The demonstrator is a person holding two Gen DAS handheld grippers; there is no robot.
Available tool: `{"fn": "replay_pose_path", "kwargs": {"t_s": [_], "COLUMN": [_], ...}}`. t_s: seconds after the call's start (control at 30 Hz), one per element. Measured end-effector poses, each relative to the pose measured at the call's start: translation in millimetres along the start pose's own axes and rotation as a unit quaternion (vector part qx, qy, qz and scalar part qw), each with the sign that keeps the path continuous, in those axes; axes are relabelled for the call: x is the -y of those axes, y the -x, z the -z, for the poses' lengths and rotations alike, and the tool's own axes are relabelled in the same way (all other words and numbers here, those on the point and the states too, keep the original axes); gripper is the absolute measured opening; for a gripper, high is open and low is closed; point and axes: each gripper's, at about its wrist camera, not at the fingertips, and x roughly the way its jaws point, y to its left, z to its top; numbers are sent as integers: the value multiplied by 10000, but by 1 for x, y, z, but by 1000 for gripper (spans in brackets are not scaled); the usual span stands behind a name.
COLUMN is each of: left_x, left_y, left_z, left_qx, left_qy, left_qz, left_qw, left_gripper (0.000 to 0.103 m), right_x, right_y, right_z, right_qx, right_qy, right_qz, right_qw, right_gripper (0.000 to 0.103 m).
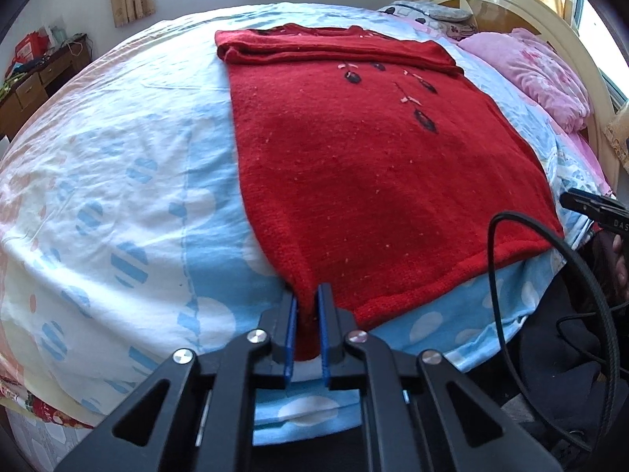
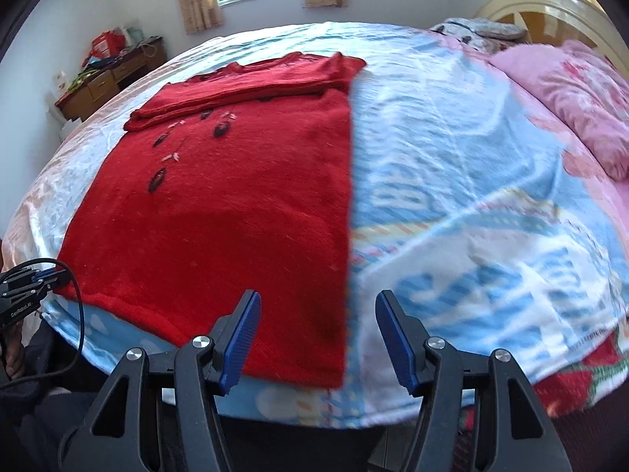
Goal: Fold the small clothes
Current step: 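Close the left tool on one hem corner while the right tool grips the other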
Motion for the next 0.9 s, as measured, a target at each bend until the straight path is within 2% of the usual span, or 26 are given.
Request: {"fn": "replay_pose_path", "kwargs": {"t_s": [0.37,0.5,0.6,0.63,0.7,0.73,0.77,0.9], "left_x": [-2,-3,-1,0,3,5,7,8], "left_y": [-4,-5,-5,-4,-2,-2,-1,4], "left_z": [0,1,1,1,2,1,1,-1], "left_qx": [35,42,56,73,95,105,130,207], "left_qy": [49,8,-36,-73,-159,-191,-232,-333], "left_qz": [40,104,55,19,-4,-12,-28,-54], "left_qw": [10000,9999,10000,9999,9998,9998,9996,9992], "left_gripper": [14,17,18,18,16,14,11,9], "right_x": [-3,-1,-2,-2,-4,-5,-7,-8], "right_y": [-12,-25,-23,-24,-24,-23,-21,-20], "right_z": [11,16,16,16,16,17,17,16], "right_qx": [-379,-676,-637,-663,-691,-682,-651,-601], "right_qy": [-10,-138,-142,-150,-128,-100,-54,-58], "right_qz": [-287,-396,-409,-421,-555,-570,-579,-594], "right_qw": [9989,9968,9970,9968,9960,9960,9962,9964], "right_gripper": [61,61,60,56,31,24,11,7]}}
